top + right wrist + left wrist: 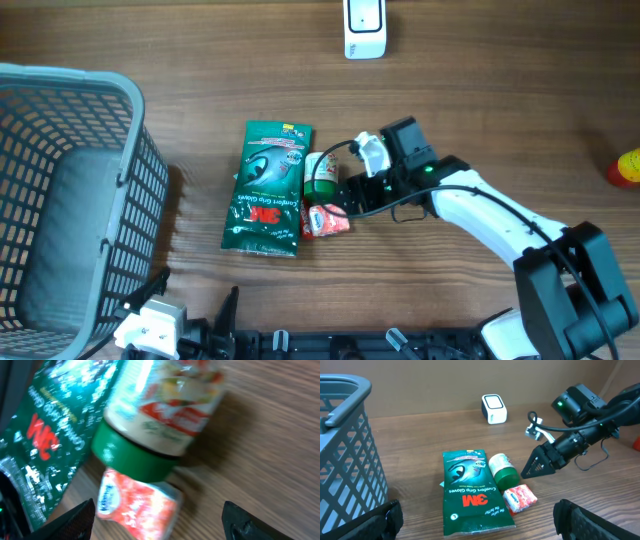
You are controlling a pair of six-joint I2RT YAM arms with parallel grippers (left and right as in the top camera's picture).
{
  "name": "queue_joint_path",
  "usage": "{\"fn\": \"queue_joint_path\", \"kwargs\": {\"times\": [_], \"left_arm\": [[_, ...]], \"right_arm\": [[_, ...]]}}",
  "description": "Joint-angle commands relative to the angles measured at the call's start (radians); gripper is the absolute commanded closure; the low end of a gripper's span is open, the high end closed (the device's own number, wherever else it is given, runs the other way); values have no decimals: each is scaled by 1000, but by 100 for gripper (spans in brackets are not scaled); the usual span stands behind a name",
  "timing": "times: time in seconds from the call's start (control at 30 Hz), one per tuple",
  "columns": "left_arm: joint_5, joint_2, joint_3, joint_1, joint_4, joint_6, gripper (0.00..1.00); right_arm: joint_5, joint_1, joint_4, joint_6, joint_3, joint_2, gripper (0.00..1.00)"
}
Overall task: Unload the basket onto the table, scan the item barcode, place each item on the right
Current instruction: 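Reach right gripper to the Kleenex tissue pack beside the jar, then grasp the tissue pack with the right gripper and lift it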
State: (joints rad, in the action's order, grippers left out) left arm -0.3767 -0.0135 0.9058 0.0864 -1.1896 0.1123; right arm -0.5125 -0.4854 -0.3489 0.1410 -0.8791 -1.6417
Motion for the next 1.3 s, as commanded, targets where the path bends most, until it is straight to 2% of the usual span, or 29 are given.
{"fn": "queue_joint_path", "kwargs": {"times": [0.0,0.13,0.2,0.5,0.63,0.77,0.87,1.0,1.13,1.27], "left_arm": [[-16,7,-3,-4,3,15,0],[-16,7,-3,-4,3,15,0],[-15,7,-3,-4,3,15,0],[-16,7,-3,-4,3,15,0],[-16,7,-3,-4,3,15,0],[-16,7,-3,-4,3,15,0],[-15,7,-3,-4,3,15,0],[-15,7,-3,-4,3,15,0],[-16,7,-3,-4,3,15,0],[-16,7,-3,-4,3,15,0]], "right_arm": [[14,-72,19,-2,6,-6,18],[175,-146,12,5,6,-9,26],[247,-159,13,52,6,-14,26],[249,-159,-30,80,6,-23,34],[170,-159,-28,79,7,-69,36],[136,-159,5,125,7,-158,50],[117,-158,14,151,7,-177,73],[106,-142,6,184,-1,-167,92],[8,-90,-76,235,-37,-136,96],[-208,9,-169,332,-88,-76,96]]}}
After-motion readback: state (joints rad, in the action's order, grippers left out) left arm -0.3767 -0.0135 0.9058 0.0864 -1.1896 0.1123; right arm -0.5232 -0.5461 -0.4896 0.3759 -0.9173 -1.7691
